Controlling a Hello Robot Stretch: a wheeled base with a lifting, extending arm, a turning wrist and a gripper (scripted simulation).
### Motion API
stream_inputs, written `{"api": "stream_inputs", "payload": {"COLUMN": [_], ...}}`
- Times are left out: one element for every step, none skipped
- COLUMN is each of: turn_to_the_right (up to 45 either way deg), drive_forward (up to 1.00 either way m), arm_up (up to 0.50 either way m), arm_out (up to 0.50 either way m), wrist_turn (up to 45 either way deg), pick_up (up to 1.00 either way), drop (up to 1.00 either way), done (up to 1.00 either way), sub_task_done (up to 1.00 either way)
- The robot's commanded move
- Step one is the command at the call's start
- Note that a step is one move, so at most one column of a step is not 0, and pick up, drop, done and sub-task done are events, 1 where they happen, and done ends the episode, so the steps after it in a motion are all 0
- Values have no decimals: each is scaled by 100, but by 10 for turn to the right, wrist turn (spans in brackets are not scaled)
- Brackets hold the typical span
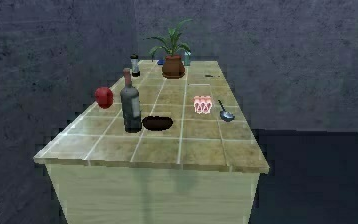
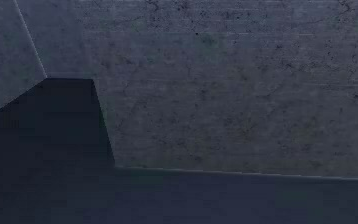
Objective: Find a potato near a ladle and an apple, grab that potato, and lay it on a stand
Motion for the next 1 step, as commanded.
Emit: {"api": "stream_inputs", "payload": {"turn_to_the_right": [90], "drive_forward": [0], "arm_up": [0], "arm_out": [0], "wrist_turn": [0], "pick_up": [0], "drop": [0], "done": [0], "sub_task_done": [0]}}
